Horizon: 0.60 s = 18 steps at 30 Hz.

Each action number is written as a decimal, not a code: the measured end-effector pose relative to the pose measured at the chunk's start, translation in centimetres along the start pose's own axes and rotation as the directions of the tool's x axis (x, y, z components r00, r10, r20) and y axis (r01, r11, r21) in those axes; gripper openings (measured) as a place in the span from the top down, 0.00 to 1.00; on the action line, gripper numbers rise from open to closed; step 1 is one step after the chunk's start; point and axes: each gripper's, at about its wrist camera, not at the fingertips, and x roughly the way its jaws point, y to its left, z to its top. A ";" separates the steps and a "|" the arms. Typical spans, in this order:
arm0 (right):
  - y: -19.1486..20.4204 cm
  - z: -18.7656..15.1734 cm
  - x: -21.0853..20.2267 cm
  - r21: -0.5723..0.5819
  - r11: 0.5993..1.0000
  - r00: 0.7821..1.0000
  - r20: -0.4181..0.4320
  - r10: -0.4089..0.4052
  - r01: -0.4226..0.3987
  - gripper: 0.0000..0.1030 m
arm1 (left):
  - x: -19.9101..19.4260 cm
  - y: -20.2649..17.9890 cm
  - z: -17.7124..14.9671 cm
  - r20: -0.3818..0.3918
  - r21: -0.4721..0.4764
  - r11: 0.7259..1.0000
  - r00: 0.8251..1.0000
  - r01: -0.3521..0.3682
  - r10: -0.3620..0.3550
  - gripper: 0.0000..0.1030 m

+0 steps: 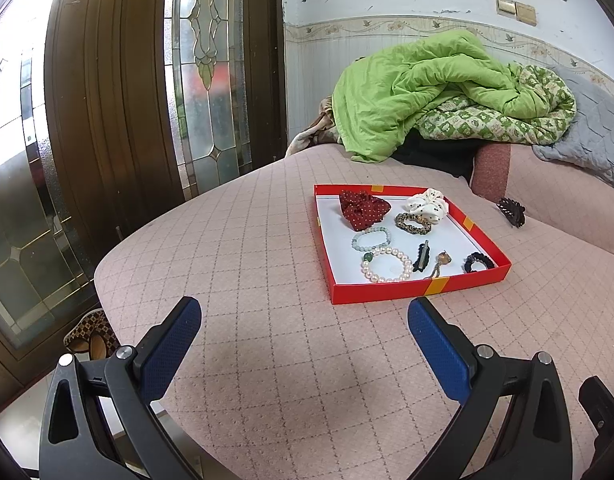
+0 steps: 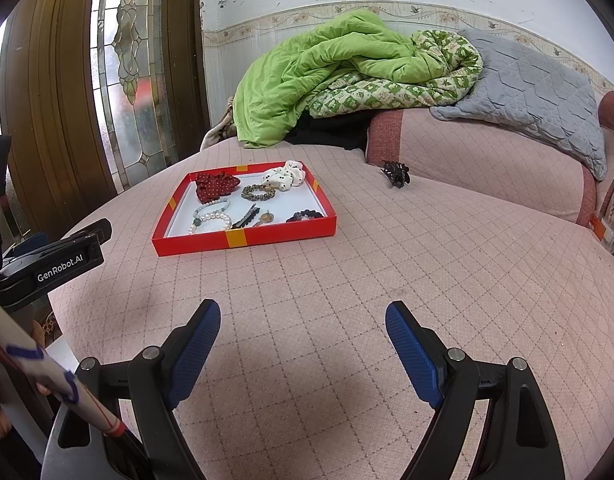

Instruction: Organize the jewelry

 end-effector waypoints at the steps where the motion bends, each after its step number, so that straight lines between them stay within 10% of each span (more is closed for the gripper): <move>1: 0.0 0.0 0.0 0.000 1.000 1.000 0.000 0.000 0.000 0.14 | 0.0 0.1 -0.1 0.000 0.000 1.000 1.000 0.000 0.000 0.00; 18: -0.1 0.1 0.0 -0.001 1.000 1.000 -0.001 0.002 -0.002 0.14 | 0.1 0.2 0.0 -0.001 0.001 1.000 1.000 -0.004 0.004 0.00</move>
